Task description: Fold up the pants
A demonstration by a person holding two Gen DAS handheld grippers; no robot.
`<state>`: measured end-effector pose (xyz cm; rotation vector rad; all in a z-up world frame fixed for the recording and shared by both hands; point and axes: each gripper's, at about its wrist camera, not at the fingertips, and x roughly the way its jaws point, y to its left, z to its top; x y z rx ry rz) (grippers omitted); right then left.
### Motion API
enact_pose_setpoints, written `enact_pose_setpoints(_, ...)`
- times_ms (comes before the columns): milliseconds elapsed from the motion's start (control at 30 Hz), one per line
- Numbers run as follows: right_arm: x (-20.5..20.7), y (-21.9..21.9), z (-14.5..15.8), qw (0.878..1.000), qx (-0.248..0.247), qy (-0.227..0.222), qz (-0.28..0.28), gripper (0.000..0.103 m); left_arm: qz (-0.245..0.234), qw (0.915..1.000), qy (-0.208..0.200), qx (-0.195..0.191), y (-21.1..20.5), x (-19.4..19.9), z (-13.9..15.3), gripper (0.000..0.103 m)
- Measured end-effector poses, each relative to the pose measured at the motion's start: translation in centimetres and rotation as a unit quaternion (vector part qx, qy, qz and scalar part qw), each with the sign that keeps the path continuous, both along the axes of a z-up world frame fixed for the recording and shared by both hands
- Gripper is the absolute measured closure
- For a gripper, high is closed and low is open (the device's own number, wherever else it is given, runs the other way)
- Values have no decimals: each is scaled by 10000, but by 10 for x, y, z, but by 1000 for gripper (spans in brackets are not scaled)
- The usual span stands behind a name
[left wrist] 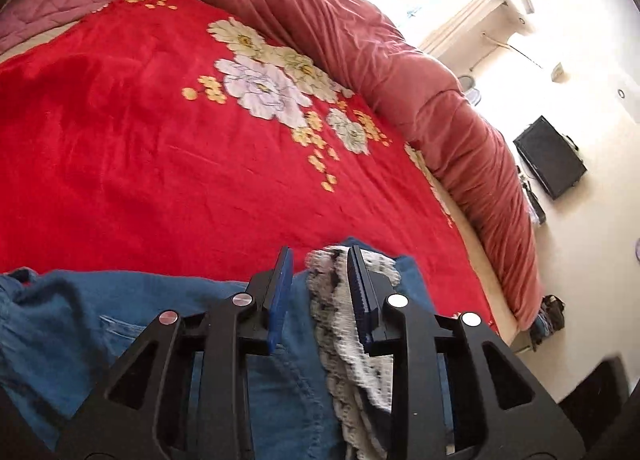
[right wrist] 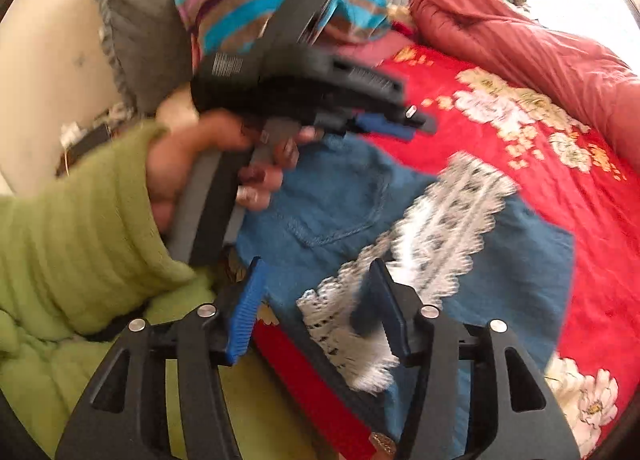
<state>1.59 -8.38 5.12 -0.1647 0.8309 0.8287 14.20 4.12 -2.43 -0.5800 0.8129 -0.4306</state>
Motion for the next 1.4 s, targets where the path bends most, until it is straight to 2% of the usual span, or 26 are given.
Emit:
enact_pose_setpoints(67,9,-19,10,9991,-5,-220,-365,47,-96,9999,15,-108,-5,1,0,83)
enact_pose_setpoints(133,24,-37,12,9965,-48,-241,-805,46,-189,9995,122,-235,-11,6,-3,83)
enact_pose_setpoints(267,68,-80,-2,9862,96,98,-1651,47,-327,9982,433,-238,-23,21,-13,81)
enact_pose_setpoints(300,73,-86,-5,9843,115,177,-1751,46,-356,9978,510,-224,-26,24,-16,77)
enact_pose_setpoints(367,92,-96,-14,9798,111,372,-1960,46,-450,9962,722,-196,-35,35,-24,76)
enact_pose_setpoints(433,99,-100,-19,9789,129,429,-1996,46,-487,9948,883,-105,-41,42,-32,71)
enact_pose_setpoints(500,102,-99,-22,9794,82,437,-1970,46,-469,9940,985,-50,-47,47,-39,72)
enact_pose_setpoints(600,107,-91,-25,9815,-2,412,-1871,46,-549,9941,938,43,-56,48,-36,90)
enact_pose_setpoints(633,106,-88,-24,9827,-14,375,-1815,46,-565,9945,877,42,-56,46,-33,95)
enact_pose_setpoints(700,109,-83,-24,9842,-27,282,-1748,46,-559,9969,545,-13,-54,36,-16,95)
enact_pose_setpoints(800,110,-74,-27,9859,-256,121,-1649,46,-368,9975,185,575,-51,22,4,95)
enact_pose_setpoints(833,114,-71,-31,9860,-343,110,-1628,46,-351,9957,160,845,-51,20,7,94)
enact_pose_setpoints(867,115,-68,-34,9858,-461,101,-1614,46,-386,9948,184,923,-52,20,6,94)
enact_pose_setpoints(967,121,-61,-52,9809,-1019,116,-1651,46,-422,9930,374,1040,-56,27,-7,87)
enact_pose_setpoints(1067,122,-62,-66,9758,-1343,158,-1716,46,-409,9926,525,1018,-54,28,-19,82)
enact_pose_setpoints(1133,122,-67,-69,9749,-1322,198,-1780,46,-352,9931,536,982,-49,25,-18,75)
enact_pose_setpoints(1233,119,-75,-66,9740,-1225,237,-1893,46,-220,9935,449,1023,-44,20,-10,70)
enact_pose_setpoints(1400,97,-93,-45,9764,-776,187,-2006,38,40,9921,469,1163,-29,-2,3,63)
